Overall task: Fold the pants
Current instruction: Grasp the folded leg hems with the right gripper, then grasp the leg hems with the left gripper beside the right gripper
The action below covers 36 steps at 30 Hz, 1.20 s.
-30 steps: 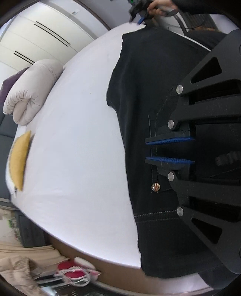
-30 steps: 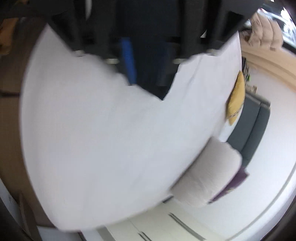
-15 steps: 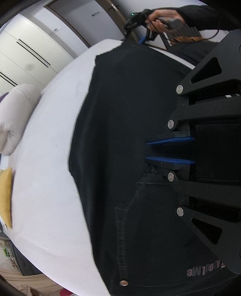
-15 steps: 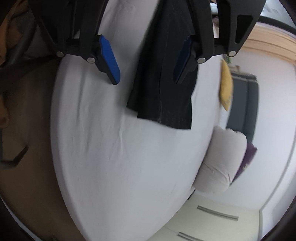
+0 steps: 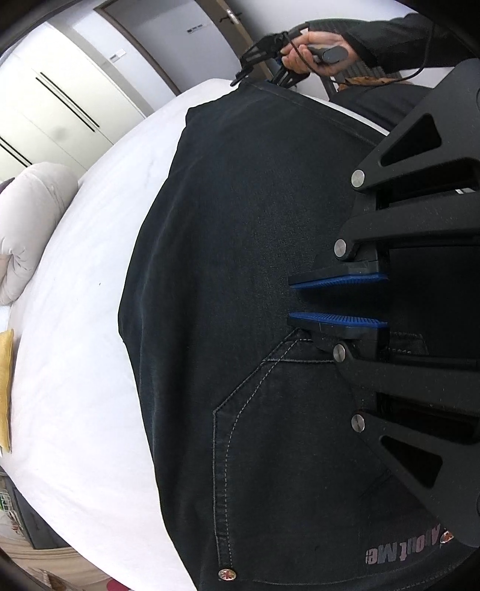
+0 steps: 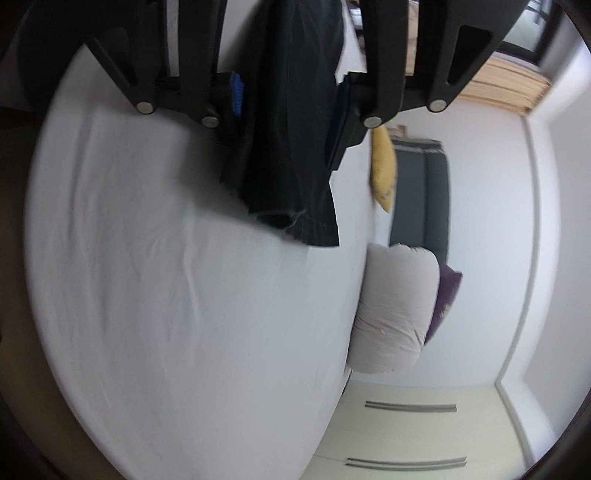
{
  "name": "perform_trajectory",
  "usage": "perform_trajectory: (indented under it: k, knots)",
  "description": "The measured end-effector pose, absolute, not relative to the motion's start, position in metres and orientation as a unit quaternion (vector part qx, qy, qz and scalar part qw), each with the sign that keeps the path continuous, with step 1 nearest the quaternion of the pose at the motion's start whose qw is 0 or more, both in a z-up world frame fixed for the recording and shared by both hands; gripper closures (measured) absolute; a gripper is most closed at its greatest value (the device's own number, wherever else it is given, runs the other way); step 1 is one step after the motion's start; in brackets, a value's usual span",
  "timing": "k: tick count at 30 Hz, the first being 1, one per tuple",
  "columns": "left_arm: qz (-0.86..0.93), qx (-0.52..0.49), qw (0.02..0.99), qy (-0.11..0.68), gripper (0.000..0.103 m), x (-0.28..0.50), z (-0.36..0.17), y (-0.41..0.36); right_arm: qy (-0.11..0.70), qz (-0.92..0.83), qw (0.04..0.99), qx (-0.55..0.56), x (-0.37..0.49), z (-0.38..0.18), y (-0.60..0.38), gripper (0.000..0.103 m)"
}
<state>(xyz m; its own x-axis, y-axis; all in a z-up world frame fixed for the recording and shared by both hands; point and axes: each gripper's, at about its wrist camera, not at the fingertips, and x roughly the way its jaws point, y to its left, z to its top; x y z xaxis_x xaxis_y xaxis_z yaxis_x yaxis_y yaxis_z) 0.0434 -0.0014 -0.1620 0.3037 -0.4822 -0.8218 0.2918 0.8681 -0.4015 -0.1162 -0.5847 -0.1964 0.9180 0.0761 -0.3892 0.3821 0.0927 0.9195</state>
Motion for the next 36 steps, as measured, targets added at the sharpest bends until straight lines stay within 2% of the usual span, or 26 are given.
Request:
perform_trajectory:
  k: [4, 5, 9, 14, 18, 22, 24, 25, 26, 27, 29, 36]
  knots:
    - [-0.242, -0.098, 0.800, 0.541, 0.090, 0.047, -0.166, -0.003, 0.171, -0.101, 0.719, 0.666, -0.113, -0.201, -0.591, 0.092]
    - [-0.242, -0.101, 0.799, 0.541, 0.090, 0.047, -0.167, -0.002, 0.174, -0.103, 0.719, 0.665, -0.112, -0.201, -0.592, 0.094]
    - [-0.243, -0.122, 0.794, 0.544, 0.090, 0.049, -0.169, 0.010, 0.193, -0.123, 0.742, 0.630, -0.108, -0.187, -0.585, 0.097]
    - [-0.243, -0.138, 0.791, 0.545, 0.090, 0.050, -0.172, 0.014, 0.243, -0.127, 0.814, 0.512, -0.083, -0.132, -0.545, 0.097]
    - [-0.238, -0.165, 0.787, 0.545, 0.090, 0.050, -0.168, 0.020, 0.315, -0.086, 0.884, 0.335, -0.046, -0.083, -0.455, 0.097]
    - [-0.245, -0.196, 0.779, 0.543, 0.089, 0.052, -0.161, 0.024, 0.392, -0.057, 0.909, 0.127, -0.018, -0.086, -0.349, 0.097]
    - [-0.251, -0.208, 0.774, 0.543, 0.077, 0.054, -0.158, 0.024, 0.429, -0.061, 0.901, -0.004, -0.007, -0.110, -0.303, 0.097]
    - [-0.253, -0.214, 0.772, 0.542, 0.055, 0.055, -0.156, 0.023, 0.441, -0.065, 0.893, -0.057, -0.005, -0.122, -0.287, 0.097]
    - [-0.255, -0.221, 0.773, 0.537, 0.029, 0.057, -0.153, 0.023, 0.446, -0.069, 0.886, -0.105, -0.004, -0.133, -0.275, 0.097]
    - [-0.252, -0.230, 0.777, 0.529, 0.022, 0.058, -0.150, 0.023, 0.446, -0.072, 0.881, -0.141, -0.005, -0.141, -0.266, 0.097]
    - [-0.254, -0.248, 0.774, 0.524, 0.017, 0.063, -0.147, 0.020, 0.442, -0.071, 0.881, -0.152, -0.006, -0.142, -0.267, 0.097]
    - [-0.310, -0.292, 0.708, 0.563, 0.017, 0.098, -0.146, -0.026, 0.406, -0.063, 0.897, -0.161, -0.012, -0.114, -0.260, 0.097]
